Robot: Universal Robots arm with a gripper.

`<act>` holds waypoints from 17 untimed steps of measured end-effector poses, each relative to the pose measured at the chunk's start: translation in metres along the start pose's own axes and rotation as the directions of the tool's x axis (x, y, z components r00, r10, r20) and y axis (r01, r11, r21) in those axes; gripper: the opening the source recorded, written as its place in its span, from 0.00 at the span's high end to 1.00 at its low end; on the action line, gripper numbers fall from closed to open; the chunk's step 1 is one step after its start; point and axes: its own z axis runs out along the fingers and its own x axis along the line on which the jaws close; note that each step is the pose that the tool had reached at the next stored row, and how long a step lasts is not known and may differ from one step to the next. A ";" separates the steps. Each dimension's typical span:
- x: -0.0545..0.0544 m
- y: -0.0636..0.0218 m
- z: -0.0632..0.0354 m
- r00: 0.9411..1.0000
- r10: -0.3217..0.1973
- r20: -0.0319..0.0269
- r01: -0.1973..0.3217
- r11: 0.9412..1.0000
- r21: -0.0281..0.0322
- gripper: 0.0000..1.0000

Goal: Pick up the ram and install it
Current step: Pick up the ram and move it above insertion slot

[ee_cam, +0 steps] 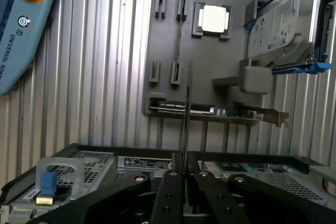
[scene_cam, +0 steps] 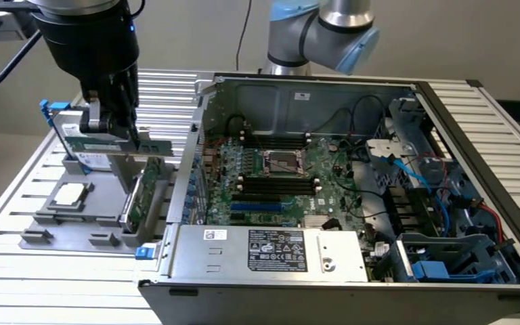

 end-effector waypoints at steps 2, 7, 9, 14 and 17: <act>-0.001 -0.0063 -0.0008 1.000 0.000 0.000 0.000 1.000 0.000 0.86; -0.002 -0.0221 -0.0029 1.000 0.000 0.000 0.000 1.000 0.000 0.86; -0.003 -0.0284 -0.0037 1.000 0.000 0.000 0.000 1.000 0.000 0.86; -0.005 -0.0450 -0.0054 1.000 0.000 0.000 0.000 1.000 0.000 0.86; -0.007 -0.0553 -0.0064 1.000 0.000 0.000 0.000 1.000 0.000 0.86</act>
